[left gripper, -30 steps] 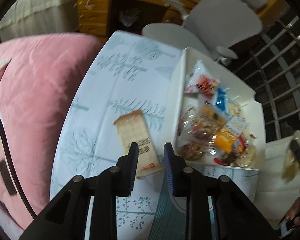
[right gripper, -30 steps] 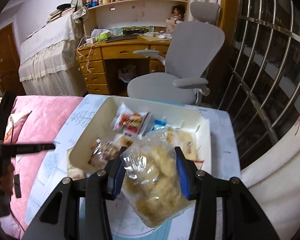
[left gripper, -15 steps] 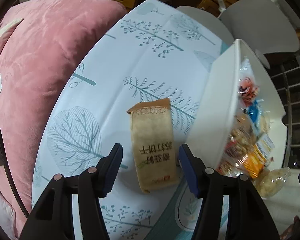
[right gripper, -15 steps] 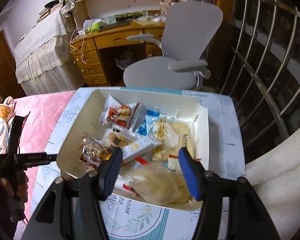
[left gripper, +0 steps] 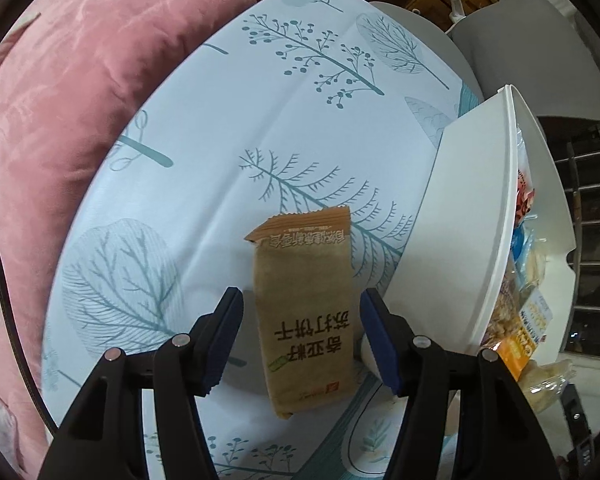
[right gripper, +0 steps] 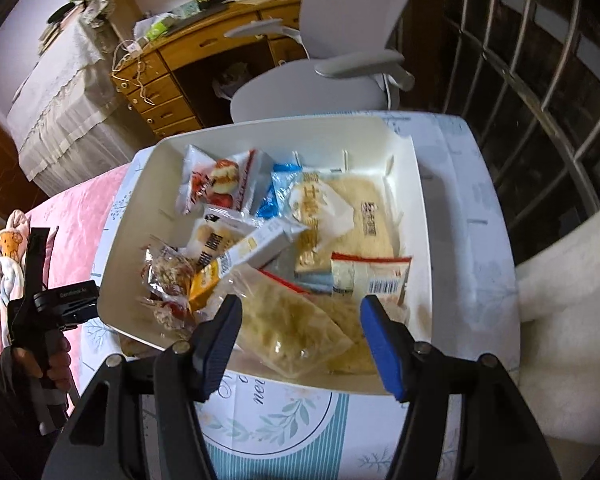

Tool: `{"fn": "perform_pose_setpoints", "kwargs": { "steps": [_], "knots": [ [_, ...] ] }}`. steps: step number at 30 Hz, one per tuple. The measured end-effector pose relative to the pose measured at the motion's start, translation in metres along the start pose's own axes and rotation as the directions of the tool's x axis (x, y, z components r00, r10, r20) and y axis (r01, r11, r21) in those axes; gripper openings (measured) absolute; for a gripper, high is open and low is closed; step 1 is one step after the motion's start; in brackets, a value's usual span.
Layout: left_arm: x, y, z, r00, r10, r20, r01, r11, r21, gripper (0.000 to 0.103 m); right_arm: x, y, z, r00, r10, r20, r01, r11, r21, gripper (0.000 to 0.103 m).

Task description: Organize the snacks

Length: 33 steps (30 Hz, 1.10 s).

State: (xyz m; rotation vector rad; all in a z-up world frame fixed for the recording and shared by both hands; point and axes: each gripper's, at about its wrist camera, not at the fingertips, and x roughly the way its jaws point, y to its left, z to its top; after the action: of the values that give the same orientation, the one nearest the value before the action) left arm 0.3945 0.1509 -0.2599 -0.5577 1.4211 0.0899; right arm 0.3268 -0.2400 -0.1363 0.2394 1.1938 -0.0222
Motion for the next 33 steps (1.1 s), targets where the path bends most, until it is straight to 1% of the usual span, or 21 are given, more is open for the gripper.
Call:
{"fn": "perform_pose_setpoints", "kwargs": {
  "steps": [10, 19, 21, 23, 26, 29, 31, 33],
  "knots": [
    [0.011, 0.007, 0.010, 0.996, -0.077, -0.040, 0.074, 0.995, -0.071, 0.059, 0.004, -0.001, 0.001, 1.000, -0.004, -0.017, 0.005, 0.999, 0.032, 0.062],
    [0.012, 0.007, 0.012, 0.997, -0.077, -0.012, 0.075, 0.988, -0.133, 0.060, 0.005, 0.002, -0.002, 1.000, -0.003, -0.030, 0.005, 0.999, 0.050, 0.062],
    [0.014, 0.004, 0.014, 0.997, -0.076, -0.014, 0.073, 0.986, -0.150, 0.060, 0.005, 0.003, -0.003, 0.999, -0.004, -0.033, 0.006, 0.999, 0.051, 0.062],
    [0.012, 0.002, 0.017, 0.996, -0.085, -0.017, 0.082, 0.986, -0.144, 0.060, 0.004, 0.004, -0.005, 0.999, -0.006, -0.037, 0.008, 0.999, 0.052, 0.062],
    [0.014, 0.003, 0.025, 0.996, -0.081, -0.041, 0.075, 0.987, -0.143, 0.060, 0.004, 0.006, -0.006, 0.999, -0.008, -0.041, 0.010, 0.998, 0.057, 0.062],
    [0.019, 0.003, 0.033, 0.995, -0.080, -0.064, 0.069, 0.985, -0.159, 0.066, 0.005, 0.008, -0.007, 0.999, -0.015, -0.045, 0.018, 0.998, 0.061, 0.062],
    [0.023, -0.002, 0.040, 0.994, -0.062, -0.086, 0.048, 0.987, -0.156, 0.067, 0.004, 0.010, -0.008, 0.999, -0.021, -0.045, 0.024, 0.998, 0.061, 0.062],
    [0.027, -0.006, 0.045, 0.993, -0.050, -0.104, 0.033, 0.988, -0.154, 0.073, 0.003, 0.011, -0.008, 0.999, -0.027, -0.045, 0.030, 0.998, 0.061, 0.062]
  ]
}}
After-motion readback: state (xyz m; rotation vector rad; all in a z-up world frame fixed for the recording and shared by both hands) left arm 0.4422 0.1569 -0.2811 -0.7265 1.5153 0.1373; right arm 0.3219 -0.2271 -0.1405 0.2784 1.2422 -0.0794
